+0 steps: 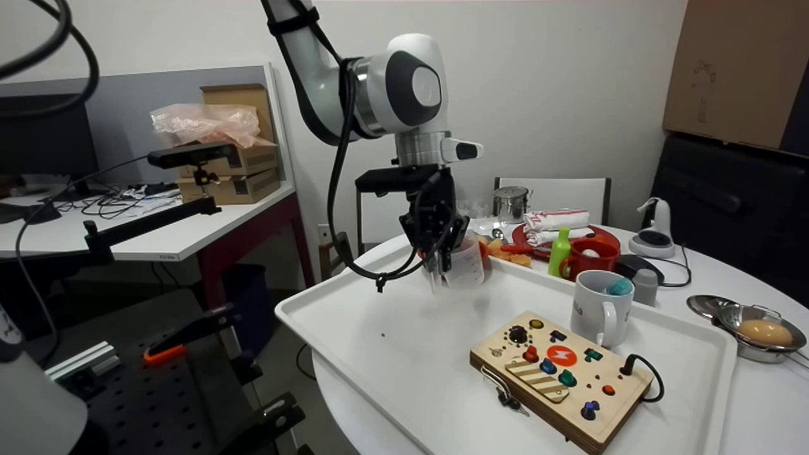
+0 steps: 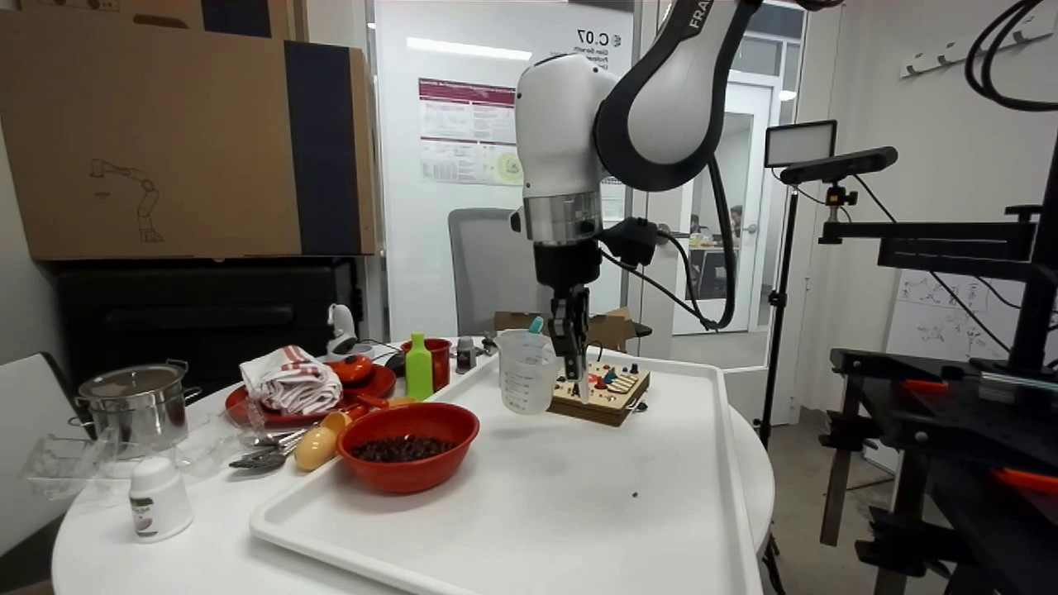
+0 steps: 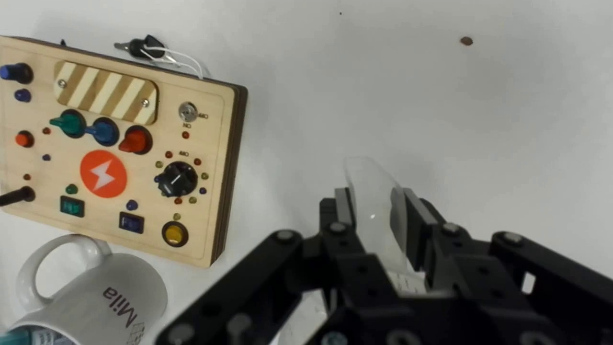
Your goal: Pour all the beans in the jar into the red bowl
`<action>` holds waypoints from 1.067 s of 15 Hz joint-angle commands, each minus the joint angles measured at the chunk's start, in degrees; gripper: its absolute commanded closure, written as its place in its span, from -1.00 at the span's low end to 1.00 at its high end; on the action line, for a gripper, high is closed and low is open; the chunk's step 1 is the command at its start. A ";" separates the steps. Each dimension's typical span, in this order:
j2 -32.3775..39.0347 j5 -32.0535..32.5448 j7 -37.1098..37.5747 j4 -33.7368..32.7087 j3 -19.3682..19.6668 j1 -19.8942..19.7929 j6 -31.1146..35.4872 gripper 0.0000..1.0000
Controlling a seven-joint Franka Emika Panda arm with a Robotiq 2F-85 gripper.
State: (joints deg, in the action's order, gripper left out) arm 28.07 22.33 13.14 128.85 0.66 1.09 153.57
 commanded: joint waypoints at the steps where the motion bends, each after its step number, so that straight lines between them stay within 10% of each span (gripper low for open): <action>1: 3.72 -2.80 1.80 -2.17 4.02 3.73 1.94 0.86; 8: 7.27 -10.40 -0.35 -4.27 3.22 2.84 0.50 0.86; 9: 7.44 -11.58 -0.53 -4.59 3.03 2.73 -0.14 -0.05; 16: 6.83 -14.99 -0.81 -4.93 3.37 3.07 -1.08 -0.90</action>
State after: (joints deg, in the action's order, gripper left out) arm 35.21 9.44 13.74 124.66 3.94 3.90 153.69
